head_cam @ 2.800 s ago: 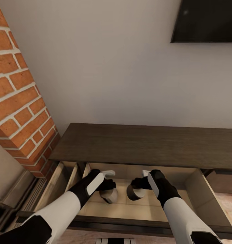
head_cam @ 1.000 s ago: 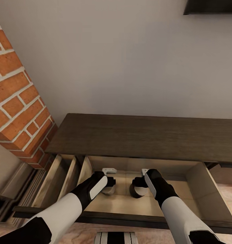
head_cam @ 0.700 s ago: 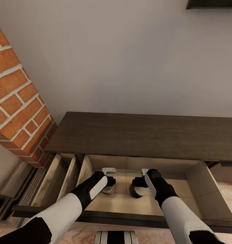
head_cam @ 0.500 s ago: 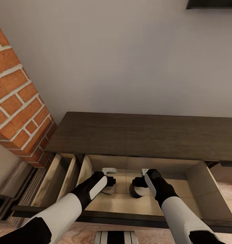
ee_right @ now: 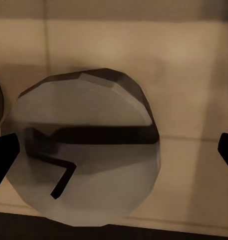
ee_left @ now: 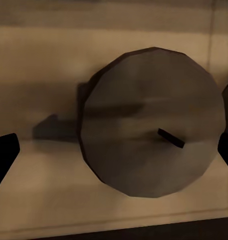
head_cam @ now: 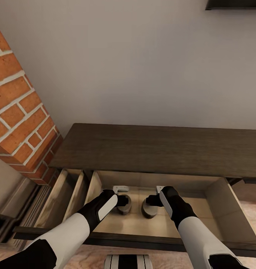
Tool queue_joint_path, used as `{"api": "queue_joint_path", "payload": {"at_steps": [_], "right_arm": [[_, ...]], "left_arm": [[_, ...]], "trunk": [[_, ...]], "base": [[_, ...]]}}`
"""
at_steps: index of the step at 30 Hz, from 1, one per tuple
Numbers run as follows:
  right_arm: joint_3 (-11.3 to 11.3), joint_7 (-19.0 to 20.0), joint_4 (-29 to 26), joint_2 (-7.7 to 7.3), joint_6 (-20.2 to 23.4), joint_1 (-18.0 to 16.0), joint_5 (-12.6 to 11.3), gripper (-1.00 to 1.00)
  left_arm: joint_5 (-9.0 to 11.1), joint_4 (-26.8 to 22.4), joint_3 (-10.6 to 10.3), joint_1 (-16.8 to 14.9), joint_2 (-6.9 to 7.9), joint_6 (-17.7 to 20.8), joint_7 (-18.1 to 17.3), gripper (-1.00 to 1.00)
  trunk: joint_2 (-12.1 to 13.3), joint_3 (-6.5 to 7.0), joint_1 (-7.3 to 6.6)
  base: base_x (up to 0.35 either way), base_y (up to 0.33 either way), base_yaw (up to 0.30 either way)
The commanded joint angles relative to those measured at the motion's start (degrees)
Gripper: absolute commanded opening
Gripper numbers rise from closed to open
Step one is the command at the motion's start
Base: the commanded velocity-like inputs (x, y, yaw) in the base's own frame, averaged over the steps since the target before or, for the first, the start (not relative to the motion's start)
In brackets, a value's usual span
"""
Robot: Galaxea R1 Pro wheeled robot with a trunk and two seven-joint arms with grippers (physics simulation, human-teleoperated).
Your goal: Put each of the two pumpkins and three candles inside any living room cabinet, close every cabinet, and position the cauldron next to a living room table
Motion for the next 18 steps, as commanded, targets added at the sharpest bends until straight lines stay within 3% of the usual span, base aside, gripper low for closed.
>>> {"api": "queue_joint_path", "payload": {"at_steps": [1,10,18], "right_arm": [[0.0,-0.4,-0.1,0.03,0.2,0.0,-0.4,1.00],[-0.1,-0.3,-0.2,-0.05,0.2,0.0,-0.5,1.00],[-0.1,-0.2,-7.1,-0.36,0.7,0.8,-0.5,1.00]], "left_arm": [[0.6,-0.1,-0.3,0.0,0.05,0.1,0.5,1.00],[0.7,-0.7,-0.3,0.0,0.07,0.1,0.8,1.00],[0.6,-5.1,-0.3,0.2,0.28,1.6,1.1,1.00]], "trunk": [[0.0,-0.04,-0.01],[0.0,-0.04,-0.01],[0.0,-0.04,-0.01]], "base": [[0.000,0.000,0.000],[0.000,0.000,0.000],[0.000,0.000,0.000]]}}
